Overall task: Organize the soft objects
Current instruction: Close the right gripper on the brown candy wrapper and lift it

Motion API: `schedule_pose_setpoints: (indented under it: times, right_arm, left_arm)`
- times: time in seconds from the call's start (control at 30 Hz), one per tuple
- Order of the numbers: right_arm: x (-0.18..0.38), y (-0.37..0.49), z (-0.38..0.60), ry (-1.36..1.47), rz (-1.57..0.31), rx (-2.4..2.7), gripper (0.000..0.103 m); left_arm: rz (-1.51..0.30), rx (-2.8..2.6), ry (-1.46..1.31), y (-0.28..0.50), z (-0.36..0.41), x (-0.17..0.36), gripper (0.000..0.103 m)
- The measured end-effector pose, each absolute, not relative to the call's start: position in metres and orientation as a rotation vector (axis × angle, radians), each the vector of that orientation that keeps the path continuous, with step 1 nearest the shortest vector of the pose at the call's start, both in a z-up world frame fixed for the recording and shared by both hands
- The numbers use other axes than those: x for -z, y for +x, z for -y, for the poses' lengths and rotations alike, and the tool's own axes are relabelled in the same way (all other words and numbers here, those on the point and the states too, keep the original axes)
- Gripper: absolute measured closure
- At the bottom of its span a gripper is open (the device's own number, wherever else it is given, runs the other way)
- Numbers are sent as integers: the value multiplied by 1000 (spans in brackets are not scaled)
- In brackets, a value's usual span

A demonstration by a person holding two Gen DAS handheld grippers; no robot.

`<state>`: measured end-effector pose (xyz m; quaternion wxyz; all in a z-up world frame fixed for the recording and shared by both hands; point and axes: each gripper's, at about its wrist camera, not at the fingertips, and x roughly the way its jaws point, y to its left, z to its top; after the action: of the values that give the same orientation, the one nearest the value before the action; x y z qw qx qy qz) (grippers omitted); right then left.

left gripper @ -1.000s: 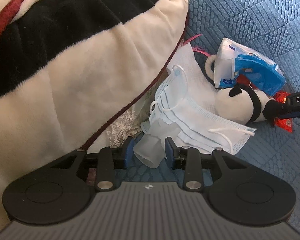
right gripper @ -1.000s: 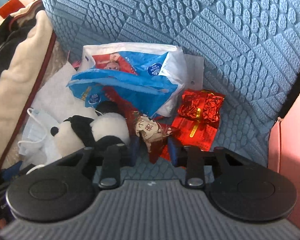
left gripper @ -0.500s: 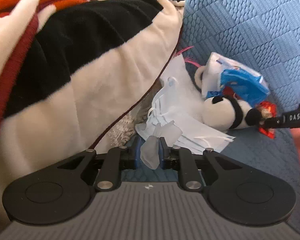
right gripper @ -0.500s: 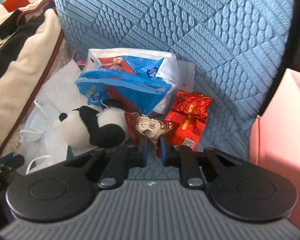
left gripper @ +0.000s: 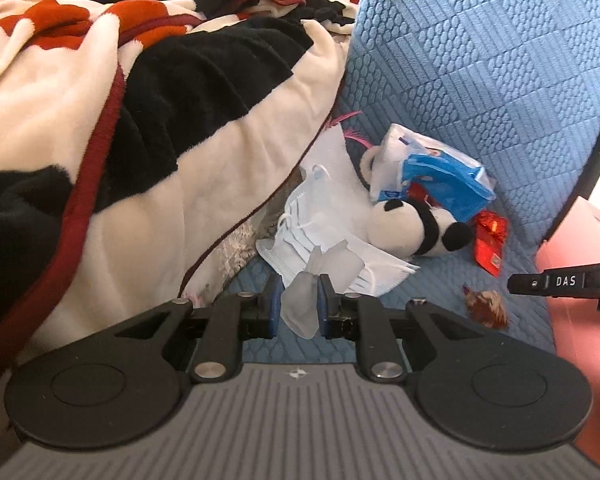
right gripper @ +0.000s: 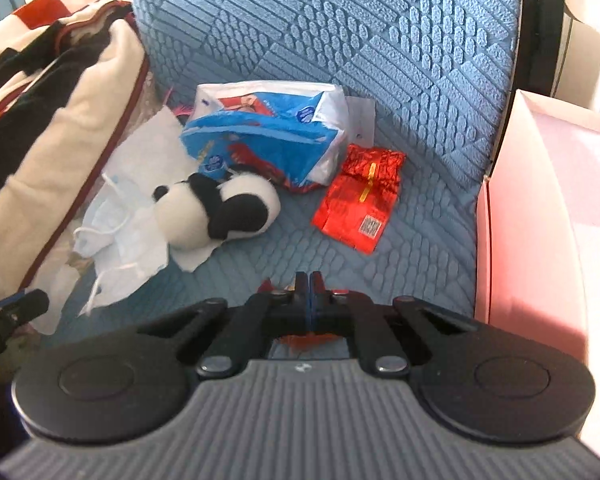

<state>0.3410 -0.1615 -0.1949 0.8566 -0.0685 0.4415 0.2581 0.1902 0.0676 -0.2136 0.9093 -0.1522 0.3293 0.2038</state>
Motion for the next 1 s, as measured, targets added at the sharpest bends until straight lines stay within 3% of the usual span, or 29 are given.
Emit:
schedule_pose_setpoints:
  times: [0.4, 0.5, 0.57, 0.77, 1.0]
  right_arm:
    - [197, 314, 161, -164, -911, -557, 96]
    - [202, 318, 160, -177, -919, -542, 84]
    - [205, 321, 160, -170, -923, -541, 66]
    - [217, 329, 154, -185, -927, -516, 59]
    - [225, 336, 147, -168, -948, -548, 58]
  left_arm:
    - [-686, -367, -328, 173, -52, 209, 82]
    - [-689, -359, -332, 173, -52, 210, 82]
    - [-693, -357, -337, 175, -51, 211, 82]
    - [-705, -352, -345, 180, -51, 214, 82]
    - [-719, -346, -352, 184, -51, 218, 82]
